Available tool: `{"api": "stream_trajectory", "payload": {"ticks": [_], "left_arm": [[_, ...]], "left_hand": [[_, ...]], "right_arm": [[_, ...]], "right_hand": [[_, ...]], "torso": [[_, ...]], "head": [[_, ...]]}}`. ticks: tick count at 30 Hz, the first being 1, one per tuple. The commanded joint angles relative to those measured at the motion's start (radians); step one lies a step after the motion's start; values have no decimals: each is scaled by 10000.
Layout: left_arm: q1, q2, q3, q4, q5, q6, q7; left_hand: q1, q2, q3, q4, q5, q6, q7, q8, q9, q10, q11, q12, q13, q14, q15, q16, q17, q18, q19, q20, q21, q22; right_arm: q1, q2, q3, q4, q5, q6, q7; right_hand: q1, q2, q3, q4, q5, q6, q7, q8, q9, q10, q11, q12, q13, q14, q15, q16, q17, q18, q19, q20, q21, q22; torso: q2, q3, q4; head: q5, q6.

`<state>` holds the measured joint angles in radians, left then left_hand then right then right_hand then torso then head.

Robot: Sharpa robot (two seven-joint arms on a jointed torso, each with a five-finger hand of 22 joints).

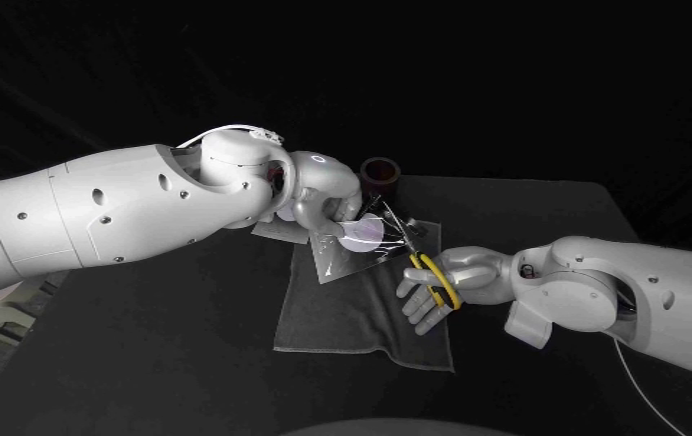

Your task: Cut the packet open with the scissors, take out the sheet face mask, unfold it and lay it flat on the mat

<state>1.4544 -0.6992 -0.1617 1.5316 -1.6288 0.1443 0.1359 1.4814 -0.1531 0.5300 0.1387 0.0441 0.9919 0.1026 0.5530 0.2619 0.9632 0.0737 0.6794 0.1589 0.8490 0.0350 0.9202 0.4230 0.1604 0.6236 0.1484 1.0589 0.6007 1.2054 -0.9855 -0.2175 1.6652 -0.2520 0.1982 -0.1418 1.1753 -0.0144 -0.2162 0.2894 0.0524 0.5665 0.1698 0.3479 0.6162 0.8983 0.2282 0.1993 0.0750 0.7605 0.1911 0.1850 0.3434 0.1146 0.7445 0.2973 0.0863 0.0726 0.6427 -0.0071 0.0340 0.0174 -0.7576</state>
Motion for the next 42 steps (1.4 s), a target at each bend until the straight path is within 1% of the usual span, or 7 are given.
{"api": "stream_trajectory", "payload": {"ticks": [1, 11, 15, 18, 23, 29, 42], "left_arm": [[0, 8, -2, -1, -74, 90, 109], [0, 22, -3, -105, -123, 67, 114], [0, 29, -4, -104, -135, 56, 118], [0, 36, -4, -101, -140, 46, 119], [0, 41, -4, -100, -143, 37, 121], [0, 33, -5, -94, -147, 62, 115], [1, 10, -6, -75, -164, 96, 116]], "left_hand": [[-19, 84, 1390, -1361, 35, 70, -7, 10, 275, 33, 25, -38, 8, -36, -9, -51, -10, 201, -54, -34, 22, 12], [-19, 84, 1390, -1362, 35, 70, -7, 10, 277, 33, 25, -38, 8, -37, -9, -51, -10, 201, -54, -34, 22, 12], [-17, 86, 1396, -1371, 35, 69, -9, 4, 293, 34, 26, -43, 11, -39, -10, -52, -10, 202, -58, -37, 23, 11], [-17, 86, 1396, -1371, 35, 69, -9, 4, 293, 34, 26, -43, 11, -39, -10, -52, -10, 202, -58, -37, 23, 11], [-19, 88, 1399, -1372, 35, 69, -9, 1, 302, 34, 27, -45, 12, -39, -9, -52, -10, 201, -59, -37, 23, 10], [-19, 88, 1399, -1372, 35, 69, -9, 1, 302, 34, 27, -45, 12, -39, -9, -52, -10, 201, -59, -37, 23, 10], [-19, 90, 1405, -1380, 35, 66, -9, -7, 322, 33, 28, -51, 16, -42, -9, -53, -11, 202, -64, -39, 23, 8]], "right_arm": [[24, -55, 32, 24, 144, -152, 335], [43, -188, 40, 40, 120, 66, 187], [57, -211, 40, 11, 105, 148, 113], [63, -211, 39, -25, 99, 237, 35], [68, -194, 37, -82, 86, 355, -64], [70, -205, 36, -165, 58, 354, -81], [73, -189, 37, -325, -1, 348, -81]], "right_hand": [[33, 133, 56, 19, -31, 86, 1224, 50, -11, 107, 39, 55, -13, -226, 170, 46, -14, 345, 7, -92, -10, 9], [63, 160, 45, 16, -30, 114, 1218, 92, -27, 142, 31, 88, -16, -219, 164, 70, -30, 349, 5, -93, -7, 10], [72, 162, 38, 15, -31, 123, 1216, 106, -33, 152, 28, 98, -18, -216, 162, 78, -36, 351, 6, -93, -5, 10], [74, 161, 35, 16, -31, 125, 1216, 109, -34, 154, 28, 101, -18, -214, 161, 80, -37, 351, 7, -93, -4, 10], [76, 154, 26, 18, -32, 131, 1214, 120, -40, 163, 25, 109, -20, -208, 158, 90, -41, 354, 9, -94, -2, 11], [73, 153, 20, 22, -32, 136, 1213, 127, -44, 168, 24, 114, -21, -202, 156, 96, -44, 356, 11, -94, 0, 12], [77, 156, 12, 23, -32, 144, 1211, 141, -51, 176, 21, 123, -24, -195, 153, 107, -50, 359, 15, -94, 4, 13]], "torso": [[-8, 0, -11], [-5, -3, -12], [-2, 0, 0], [-9, -10, -5], [-5, -11, 0], [-3, -10, 14], [-4, -5, -7]], "head": [[12, -8], [-4, -2], [1, 0], [1, -12], [-4, -19], [-13, -25], [-3, -7]]}}
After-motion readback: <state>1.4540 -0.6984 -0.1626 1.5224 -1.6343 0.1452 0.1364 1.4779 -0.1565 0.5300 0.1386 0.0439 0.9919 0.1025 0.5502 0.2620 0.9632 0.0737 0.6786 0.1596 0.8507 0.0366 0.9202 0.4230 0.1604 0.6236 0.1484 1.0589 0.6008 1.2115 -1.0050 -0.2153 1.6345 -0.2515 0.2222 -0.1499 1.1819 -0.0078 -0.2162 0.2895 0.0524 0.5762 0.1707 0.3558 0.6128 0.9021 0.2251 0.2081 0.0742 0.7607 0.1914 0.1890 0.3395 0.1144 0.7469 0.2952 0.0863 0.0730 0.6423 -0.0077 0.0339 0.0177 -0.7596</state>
